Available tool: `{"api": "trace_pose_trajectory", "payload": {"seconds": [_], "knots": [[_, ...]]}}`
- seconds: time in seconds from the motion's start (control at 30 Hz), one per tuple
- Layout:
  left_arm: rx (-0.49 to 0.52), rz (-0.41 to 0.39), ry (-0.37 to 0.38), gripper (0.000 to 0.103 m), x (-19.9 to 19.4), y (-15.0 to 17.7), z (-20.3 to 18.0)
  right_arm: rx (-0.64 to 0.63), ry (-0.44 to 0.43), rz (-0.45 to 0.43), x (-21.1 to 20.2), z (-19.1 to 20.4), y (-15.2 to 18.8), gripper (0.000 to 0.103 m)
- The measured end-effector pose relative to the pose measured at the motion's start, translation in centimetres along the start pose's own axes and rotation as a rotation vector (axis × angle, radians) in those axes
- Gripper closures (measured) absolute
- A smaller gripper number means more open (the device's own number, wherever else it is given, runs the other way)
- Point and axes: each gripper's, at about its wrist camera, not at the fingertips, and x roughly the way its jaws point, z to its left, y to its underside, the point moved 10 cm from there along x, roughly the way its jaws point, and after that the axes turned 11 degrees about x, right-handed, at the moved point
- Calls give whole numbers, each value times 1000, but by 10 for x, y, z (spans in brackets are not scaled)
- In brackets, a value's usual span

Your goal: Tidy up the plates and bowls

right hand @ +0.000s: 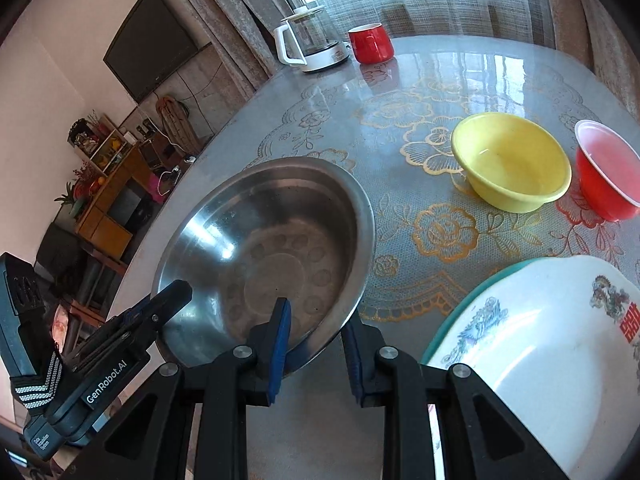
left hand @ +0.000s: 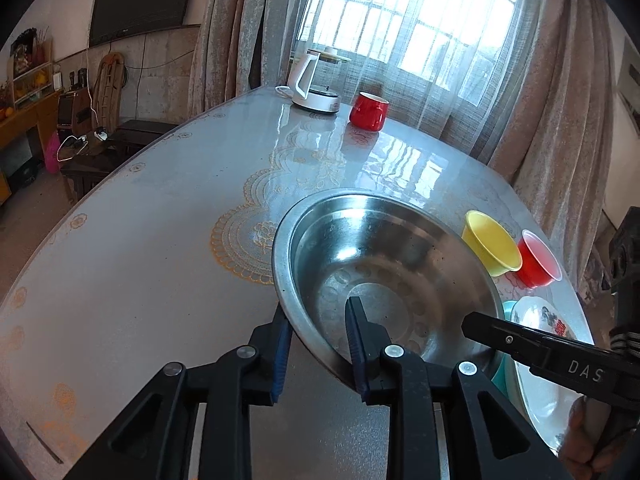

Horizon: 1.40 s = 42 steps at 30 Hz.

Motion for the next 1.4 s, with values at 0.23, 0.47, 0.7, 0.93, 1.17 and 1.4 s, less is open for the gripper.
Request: {"api": "trace_pose_trajectory", "payload": {"seconds": [0.23,0.47,0.7,0.93,1.17,1.4], "knots": [[-26,9,-14,75,-17,25,10,-29,-17,24,0,10,19,78],[-30,34,-34,75,-21,46,14,-29,-18,49,4,8,39,77],[-19,43,-72,75,-18,54,16,-60,-2,51,8,12,46,77],[-17,44,-103,75,-18,54,20,-91,0,43,11,17,47,77],[-10,44,-125,75,-20,54,24,-95,-11,55,13,16,49,75],[17,12,-175,75,-29,49,27,-95,-15,45,5,14,46,74]]}}
